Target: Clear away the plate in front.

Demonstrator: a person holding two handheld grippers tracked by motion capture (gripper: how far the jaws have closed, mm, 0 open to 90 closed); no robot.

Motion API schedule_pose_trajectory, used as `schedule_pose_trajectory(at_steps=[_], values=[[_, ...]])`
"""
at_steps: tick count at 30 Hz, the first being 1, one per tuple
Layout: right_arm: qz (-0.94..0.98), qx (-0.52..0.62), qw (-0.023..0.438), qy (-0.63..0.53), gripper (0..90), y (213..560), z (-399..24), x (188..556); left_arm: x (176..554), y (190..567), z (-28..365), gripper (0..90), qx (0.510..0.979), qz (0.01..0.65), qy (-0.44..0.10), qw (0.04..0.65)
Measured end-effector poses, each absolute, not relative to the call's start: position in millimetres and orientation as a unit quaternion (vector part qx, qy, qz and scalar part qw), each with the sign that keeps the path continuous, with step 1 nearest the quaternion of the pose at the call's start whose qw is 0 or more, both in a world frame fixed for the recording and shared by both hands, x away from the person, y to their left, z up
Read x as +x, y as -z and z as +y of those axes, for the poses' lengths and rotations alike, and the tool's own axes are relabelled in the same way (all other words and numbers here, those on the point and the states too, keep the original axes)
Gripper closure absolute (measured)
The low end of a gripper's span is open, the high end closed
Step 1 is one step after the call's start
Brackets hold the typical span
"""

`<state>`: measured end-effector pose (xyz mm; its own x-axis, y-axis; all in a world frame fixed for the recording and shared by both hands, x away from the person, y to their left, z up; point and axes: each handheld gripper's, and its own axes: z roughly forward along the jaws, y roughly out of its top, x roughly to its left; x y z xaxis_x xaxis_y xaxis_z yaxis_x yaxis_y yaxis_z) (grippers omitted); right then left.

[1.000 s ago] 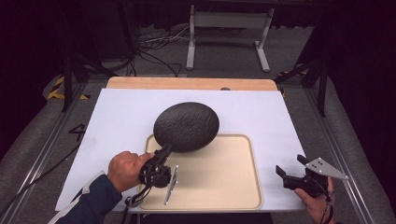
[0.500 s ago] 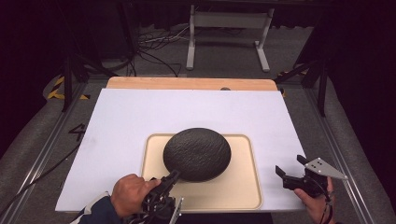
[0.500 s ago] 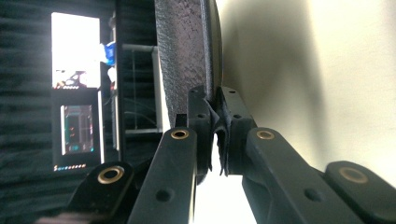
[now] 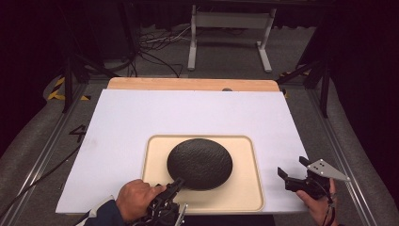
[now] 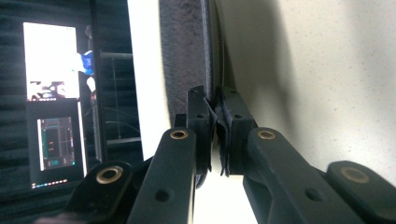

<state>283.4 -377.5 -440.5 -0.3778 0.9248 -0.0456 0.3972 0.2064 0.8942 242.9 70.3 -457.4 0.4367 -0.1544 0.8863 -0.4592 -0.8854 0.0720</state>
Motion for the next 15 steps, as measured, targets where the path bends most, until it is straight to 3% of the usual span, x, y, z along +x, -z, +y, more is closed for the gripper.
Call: schedule_pose_trajectory(at_steps=[15], values=[[0.712, 0.464, 0.31, -0.426, 6.8, 441.0, -378.3, 283.6, 249.7, 460.4, 66.9, 83.8, 0.851, -0.176, -0.46, 0.183]])
